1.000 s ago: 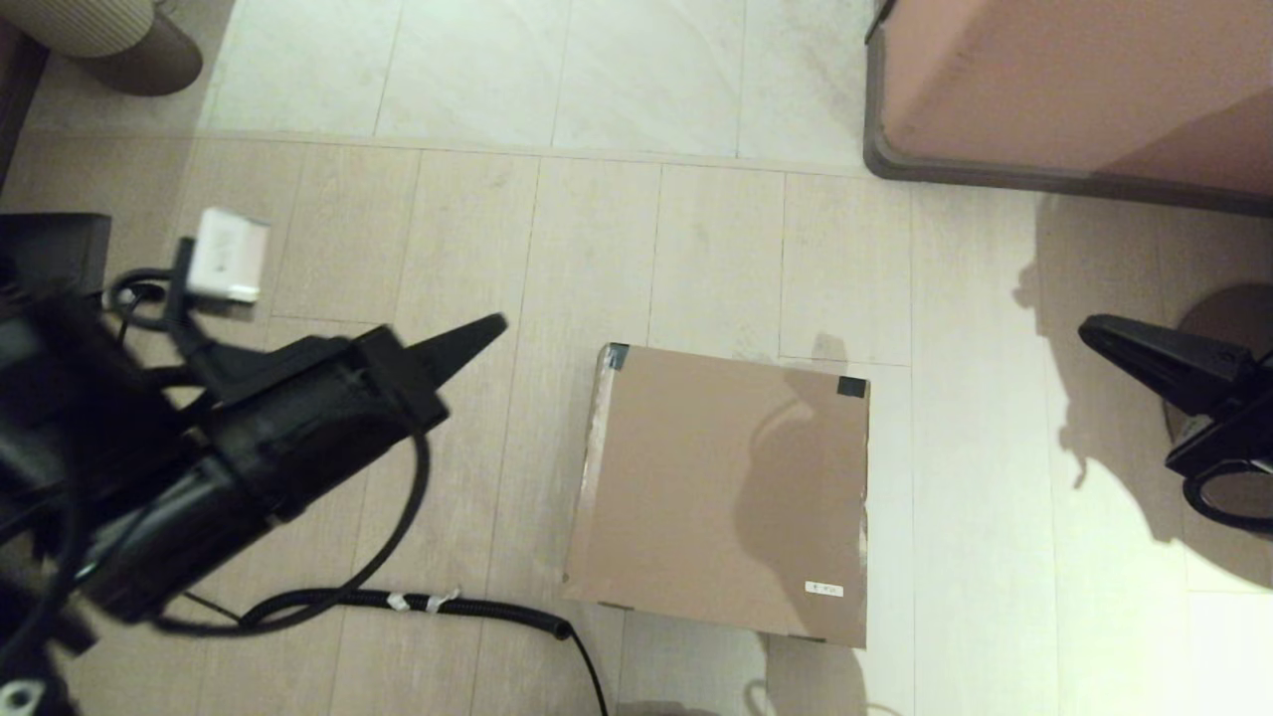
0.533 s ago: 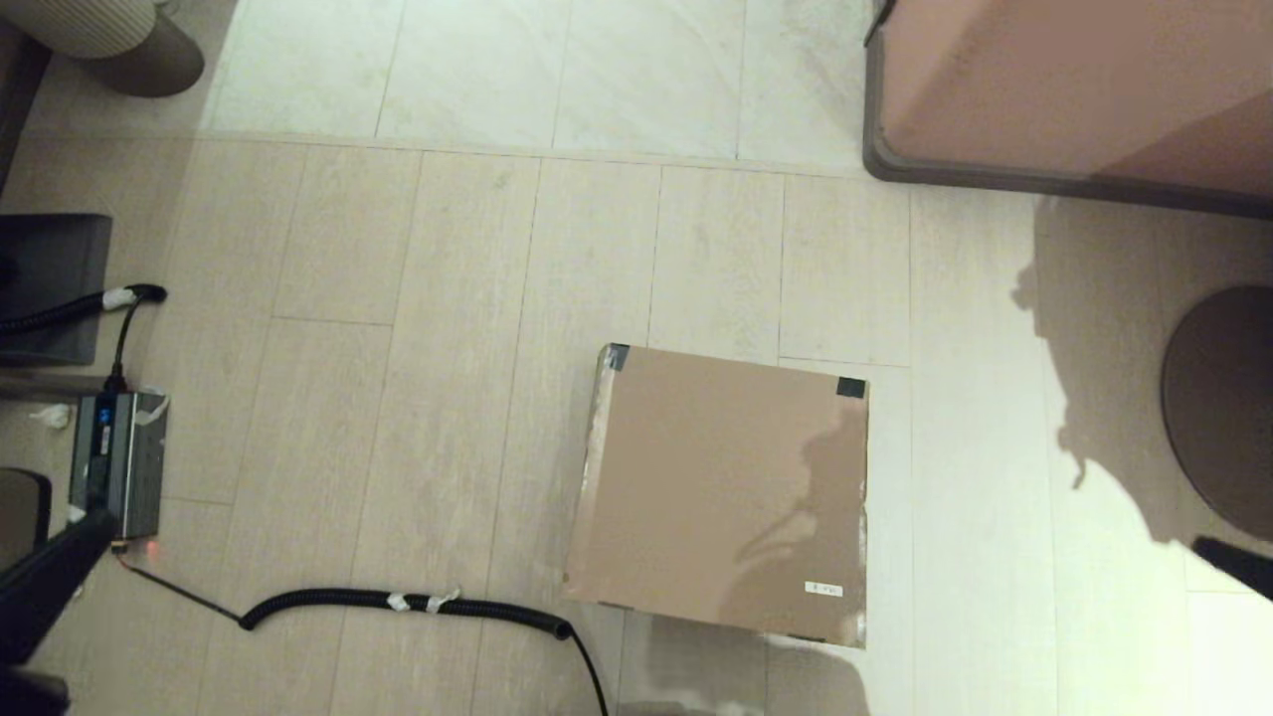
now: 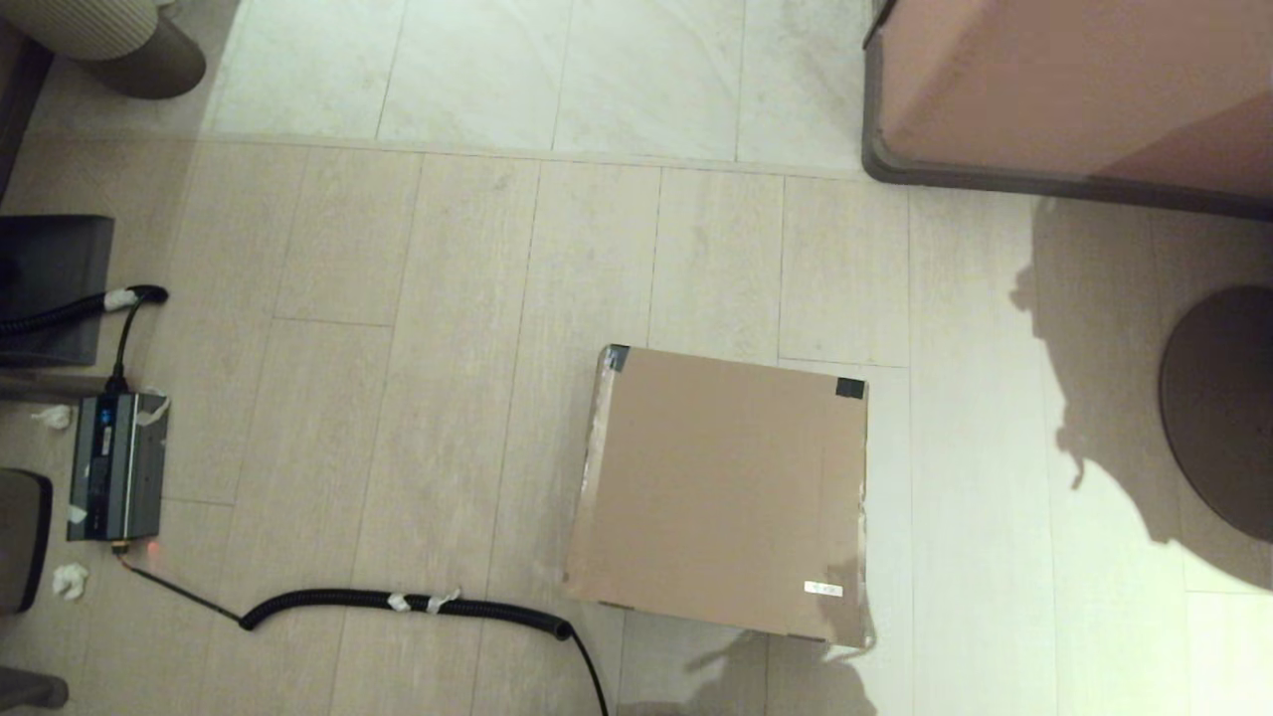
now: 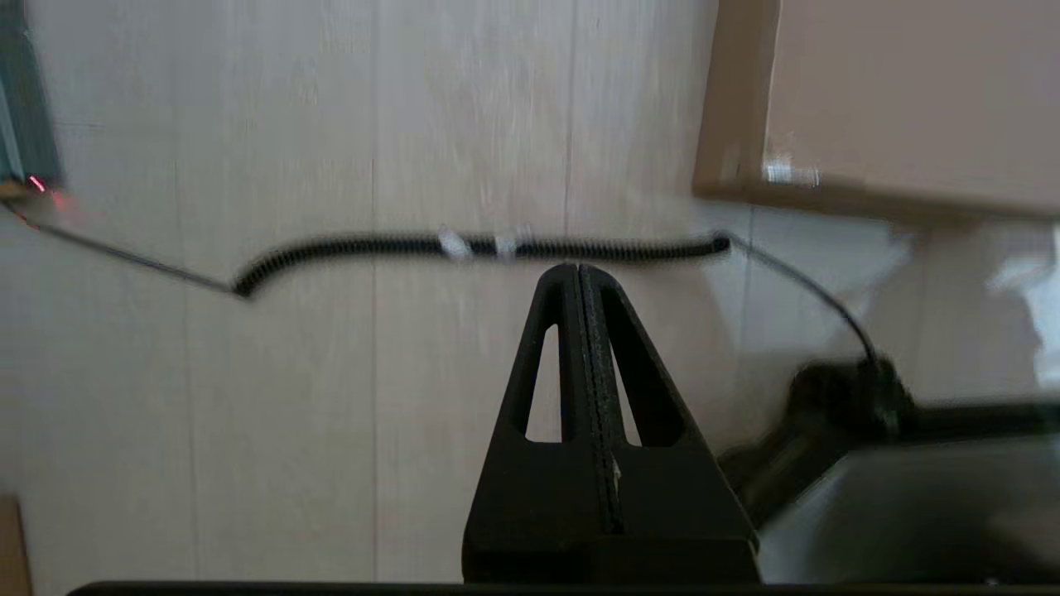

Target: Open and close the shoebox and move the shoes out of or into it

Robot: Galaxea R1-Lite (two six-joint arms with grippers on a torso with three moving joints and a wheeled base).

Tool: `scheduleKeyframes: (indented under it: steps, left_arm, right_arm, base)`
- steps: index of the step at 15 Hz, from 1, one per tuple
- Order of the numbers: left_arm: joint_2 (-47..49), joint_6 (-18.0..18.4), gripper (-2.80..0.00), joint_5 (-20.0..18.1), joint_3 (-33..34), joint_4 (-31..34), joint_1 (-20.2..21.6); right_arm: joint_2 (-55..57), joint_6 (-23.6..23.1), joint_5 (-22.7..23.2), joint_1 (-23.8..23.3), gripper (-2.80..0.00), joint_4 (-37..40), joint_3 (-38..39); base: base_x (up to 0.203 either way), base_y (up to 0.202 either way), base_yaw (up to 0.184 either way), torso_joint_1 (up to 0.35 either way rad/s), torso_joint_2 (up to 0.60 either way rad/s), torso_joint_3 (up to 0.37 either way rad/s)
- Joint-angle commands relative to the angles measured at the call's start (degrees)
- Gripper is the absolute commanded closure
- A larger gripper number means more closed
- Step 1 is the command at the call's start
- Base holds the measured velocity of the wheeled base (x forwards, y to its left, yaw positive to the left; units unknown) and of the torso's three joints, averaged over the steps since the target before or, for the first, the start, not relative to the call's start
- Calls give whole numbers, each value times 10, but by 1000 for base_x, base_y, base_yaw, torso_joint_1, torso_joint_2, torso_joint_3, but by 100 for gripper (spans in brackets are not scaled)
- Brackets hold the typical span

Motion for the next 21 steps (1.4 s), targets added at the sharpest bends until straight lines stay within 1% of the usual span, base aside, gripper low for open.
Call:
scheduleKeyframes:
  steps: [1,2,3,5,7,8,11,13,19,20,21]
  left_arm:
    - [-28,-1,0,1,2,-2,2]
    - [-28,-1,0,1,3,-2,2]
    - [-29,-1,0,1,3,-3,2]
    - [-29,-4,0,1,5,-7,2]
    - [-29,-6,0,0,5,-7,2]
    - [-29,-5,0,0,6,-8,2]
    - [-29,-14,0,2,5,-8,1]
    - [-29,-18,0,2,5,-8,2]
    - [-29,-31,0,7,6,-10,2]
    - [-29,-32,0,8,9,-20,2]
    - [-29,-32,0,9,18,-48,2]
  right_arm:
    - [1,5,0,41,0,3,6]
    - [6,8,-1,74,0,4,6]
    - [3,12,-2,94,0,4,6]
    - [-55,15,-4,85,0,1,7]
    - [-153,17,-6,71,0,0,7]
    - [-182,21,-12,66,0,-1,8]
    - [-185,34,-24,57,0,-3,8]
    - [-185,68,-30,57,0,-4,9]
    - [-185,68,-31,57,0,-4,9]
    - [-185,68,-31,57,0,-4,9]
    - [-185,69,-31,57,0,-4,9]
  base:
    - [0,0,0,0,0,0]
    - [0,0,0,0,0,0]
    - [0,0,0,0,0,0]
    - [0,0,0,0,0,0]
    - [0,0,0,0,0,0]
    - [0,0,0,0,0,0]
    - [0,0,0,0,0,0]
    - [0,0,0,0,0,0]
    - [0,0,0,0,0,0]
    - [0,0,0,0,0,0]
    - [0,0,0,0,0,0]
